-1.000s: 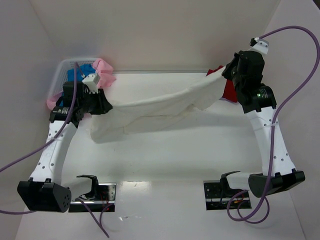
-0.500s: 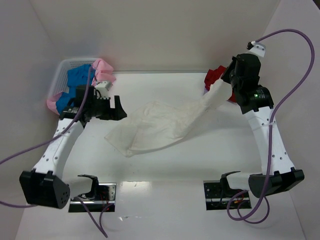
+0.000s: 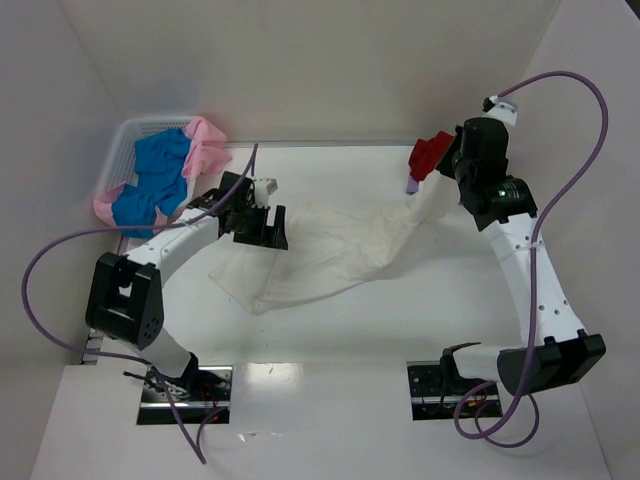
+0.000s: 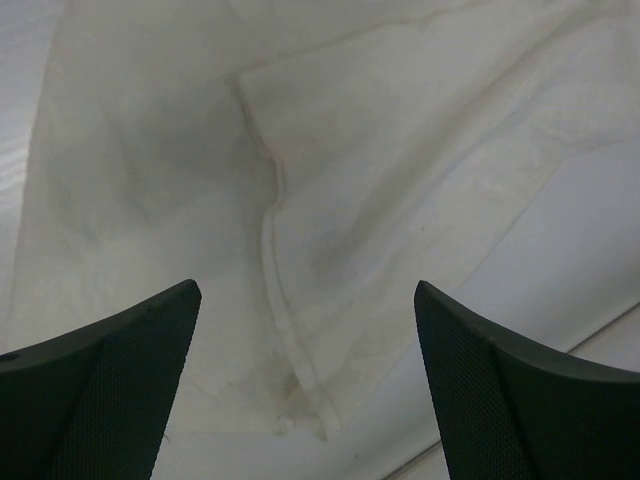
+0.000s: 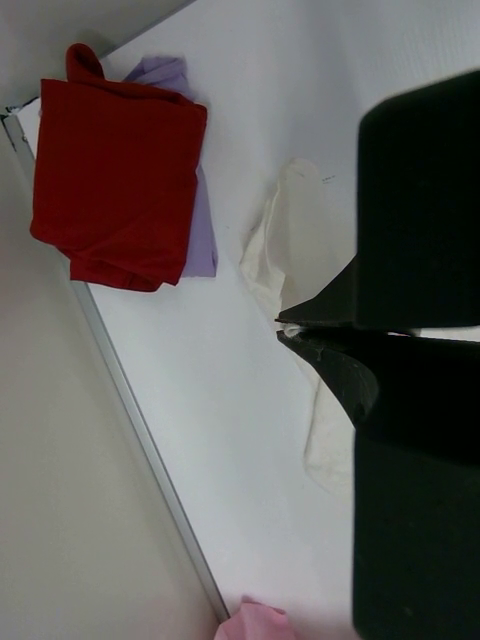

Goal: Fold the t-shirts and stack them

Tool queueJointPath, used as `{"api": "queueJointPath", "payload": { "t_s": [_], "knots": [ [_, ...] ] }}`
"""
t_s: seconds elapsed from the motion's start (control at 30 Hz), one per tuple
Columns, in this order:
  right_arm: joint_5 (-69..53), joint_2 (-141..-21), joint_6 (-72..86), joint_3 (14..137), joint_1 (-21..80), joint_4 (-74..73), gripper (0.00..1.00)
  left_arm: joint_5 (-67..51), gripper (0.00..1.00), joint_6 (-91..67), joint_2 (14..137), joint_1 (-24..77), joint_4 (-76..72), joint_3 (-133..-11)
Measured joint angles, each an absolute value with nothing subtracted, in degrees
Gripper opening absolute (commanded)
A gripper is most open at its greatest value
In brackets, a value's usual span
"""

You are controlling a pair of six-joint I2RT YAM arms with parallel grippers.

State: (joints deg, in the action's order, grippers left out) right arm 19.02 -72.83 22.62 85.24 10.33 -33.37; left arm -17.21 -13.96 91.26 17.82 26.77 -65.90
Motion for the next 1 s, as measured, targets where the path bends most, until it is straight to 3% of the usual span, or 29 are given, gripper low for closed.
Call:
{"api": "queueJointPath", "payload": {
  "t_s": [0.5, 0.83, 1.0],
  "knots": [
    [17.65, -72.79, 22.85, 82.95, 9.33, -32.08, 0.00, -16.87, 0.88, -16.71, 107.96, 17.72, 19.16, -75.46],
    [17.02, -72.79, 22.87, 82.37, 8.27, -31.03, 0.00, -18.33, 0.75, -16.82, 111.02, 17.82, 18.79, -77.60],
    [16.78, -72.79, 22.87, 82.35, 7.86, -30.89, 0.00, -18.98, 0.74, -16.82, 111.84, 18.30, 18.60, -78.12]
  ]
}}
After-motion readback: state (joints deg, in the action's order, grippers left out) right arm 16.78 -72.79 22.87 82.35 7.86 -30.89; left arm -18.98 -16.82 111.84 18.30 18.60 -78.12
